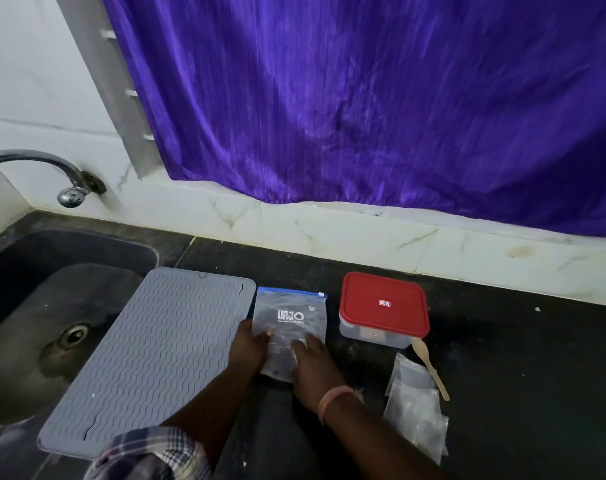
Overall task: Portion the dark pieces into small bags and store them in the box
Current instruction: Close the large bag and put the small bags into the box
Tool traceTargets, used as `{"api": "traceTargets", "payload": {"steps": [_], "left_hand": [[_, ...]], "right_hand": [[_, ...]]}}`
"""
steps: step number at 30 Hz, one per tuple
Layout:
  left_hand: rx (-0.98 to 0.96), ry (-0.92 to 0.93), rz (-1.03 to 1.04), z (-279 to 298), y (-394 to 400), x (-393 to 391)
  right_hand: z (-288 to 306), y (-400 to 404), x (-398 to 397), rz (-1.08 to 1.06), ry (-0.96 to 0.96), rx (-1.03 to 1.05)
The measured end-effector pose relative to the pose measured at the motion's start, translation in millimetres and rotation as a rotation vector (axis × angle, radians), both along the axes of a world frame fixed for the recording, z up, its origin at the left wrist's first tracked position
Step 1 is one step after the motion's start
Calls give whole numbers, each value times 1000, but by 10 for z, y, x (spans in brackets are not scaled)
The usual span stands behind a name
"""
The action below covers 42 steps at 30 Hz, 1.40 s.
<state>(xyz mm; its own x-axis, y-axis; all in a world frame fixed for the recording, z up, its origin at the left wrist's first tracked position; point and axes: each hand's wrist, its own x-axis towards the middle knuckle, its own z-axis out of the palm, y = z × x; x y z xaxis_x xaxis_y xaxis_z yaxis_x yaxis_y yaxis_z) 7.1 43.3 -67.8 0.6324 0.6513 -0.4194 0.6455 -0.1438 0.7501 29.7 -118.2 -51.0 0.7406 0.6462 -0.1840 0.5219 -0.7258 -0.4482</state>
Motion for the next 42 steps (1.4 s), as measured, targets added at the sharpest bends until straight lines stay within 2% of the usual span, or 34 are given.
{"api": "traceTargets", "payload": {"steps": [2,4,6,7,9,11,14,16,18,21,23,25,28,29,33,35,39,42], "left_hand": [[93,-17,-18,-65,-44,0],[335,33,-73,-12,-144,-54],[585,90,-262,105,-284,-120],[641,77,-392,126,-353,-143],[657,20,-597,130,-456,-172],[587,15,-635,120,-495,-187],[568,25,-649,111,-505,-168],[582,23,-638,123,-486,-147],[577,-7,-599,152,-507,-98],[514,-121,-495,242,-694,54],[395,-220,-405,360,-847,175],[164,-277,-305,502,-1014,305],[-372,-303,-90,562,-1191,512],[-483,-295,-21,541,-1241,552],[-631,-286,154,561,-1339,653],[-693,-290,167,656,-1382,654],[-761,-261,195,751,-1366,594],[-769,-241,238,711,-1361,646]], "right_hand": [[-115,-59,-12,24,14,-32],[-187,-84,8,11,34,-58],[-230,-82,42,17,54,-84],[-245,-65,57,21,61,-89],[-275,-37,94,14,98,-103],[-323,-20,136,33,149,-116],[-252,-117,179,23,242,-15],[-50,-217,178,-10,195,124],[147,-328,164,-52,25,219],[343,-500,230,-171,-446,266],[414,-574,348,-310,-536,219],[457,-623,494,-335,-487,127],[509,-603,647,-242,-327,-4],[529,-593,670,-219,-311,-40],[581,-547,720,-111,-386,-196],[598,-527,748,-20,-405,-264],[727,-527,814,131,-362,-248],[797,-588,830,91,-378,-200]]}}
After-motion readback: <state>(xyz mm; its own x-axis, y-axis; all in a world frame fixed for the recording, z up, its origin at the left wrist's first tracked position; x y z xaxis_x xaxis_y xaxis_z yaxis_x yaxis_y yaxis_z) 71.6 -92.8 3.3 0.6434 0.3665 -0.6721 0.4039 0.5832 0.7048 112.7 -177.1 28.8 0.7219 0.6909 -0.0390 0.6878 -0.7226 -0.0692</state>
